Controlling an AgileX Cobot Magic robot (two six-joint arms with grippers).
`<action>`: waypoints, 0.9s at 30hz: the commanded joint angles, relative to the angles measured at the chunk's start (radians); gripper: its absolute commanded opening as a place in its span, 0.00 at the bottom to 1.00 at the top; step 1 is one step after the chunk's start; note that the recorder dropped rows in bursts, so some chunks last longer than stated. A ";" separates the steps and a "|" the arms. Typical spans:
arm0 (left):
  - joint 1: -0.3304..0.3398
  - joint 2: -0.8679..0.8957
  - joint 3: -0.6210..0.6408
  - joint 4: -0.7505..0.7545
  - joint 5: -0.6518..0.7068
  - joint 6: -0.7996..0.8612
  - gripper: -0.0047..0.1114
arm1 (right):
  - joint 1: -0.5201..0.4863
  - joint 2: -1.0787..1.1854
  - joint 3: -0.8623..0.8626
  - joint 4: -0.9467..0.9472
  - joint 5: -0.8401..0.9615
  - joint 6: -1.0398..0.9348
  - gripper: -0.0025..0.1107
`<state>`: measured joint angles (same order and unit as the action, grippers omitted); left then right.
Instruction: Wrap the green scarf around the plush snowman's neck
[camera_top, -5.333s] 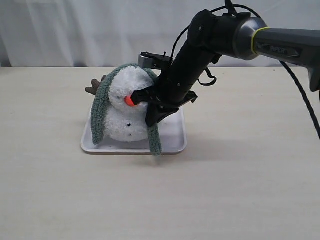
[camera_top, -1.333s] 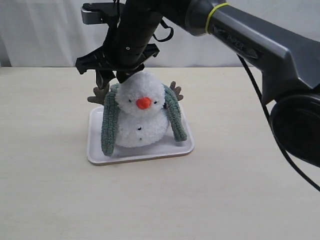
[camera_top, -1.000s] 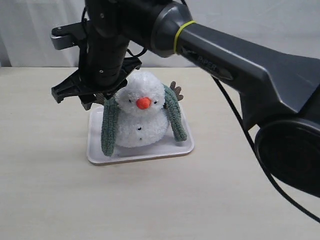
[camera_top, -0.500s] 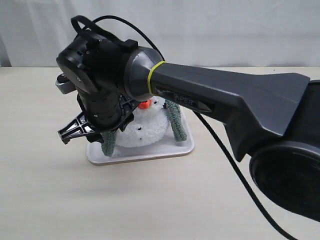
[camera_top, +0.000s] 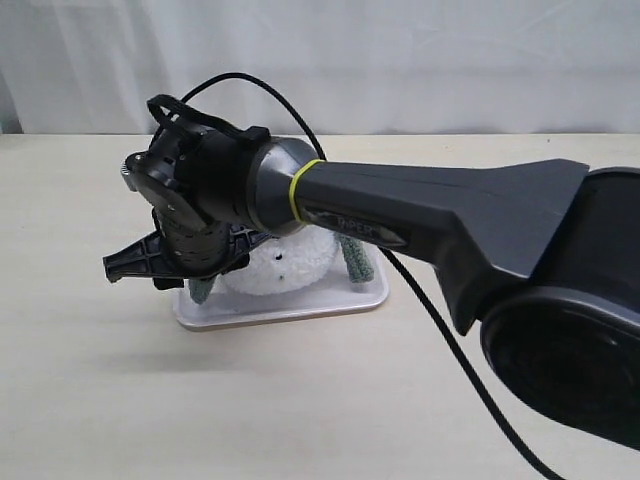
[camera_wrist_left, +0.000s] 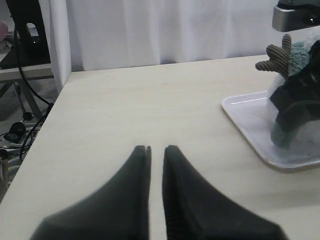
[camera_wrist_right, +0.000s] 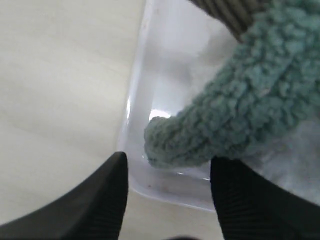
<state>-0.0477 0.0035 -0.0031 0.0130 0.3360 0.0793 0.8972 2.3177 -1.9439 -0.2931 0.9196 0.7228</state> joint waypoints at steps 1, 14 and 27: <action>0.003 -0.003 0.003 0.000 -0.013 0.001 0.13 | 0.002 0.023 0.003 -0.014 -0.025 0.012 0.45; 0.003 -0.003 0.003 0.000 -0.013 0.001 0.13 | 0.002 0.003 0.003 -0.037 0.013 -0.041 0.06; 0.003 -0.003 0.003 0.000 -0.013 0.001 0.13 | 0.002 -0.111 0.003 0.004 0.302 -0.232 0.06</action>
<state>-0.0477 0.0035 -0.0031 0.0130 0.3360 0.0793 0.8972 2.2192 -1.9439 -0.2980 1.1854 0.5435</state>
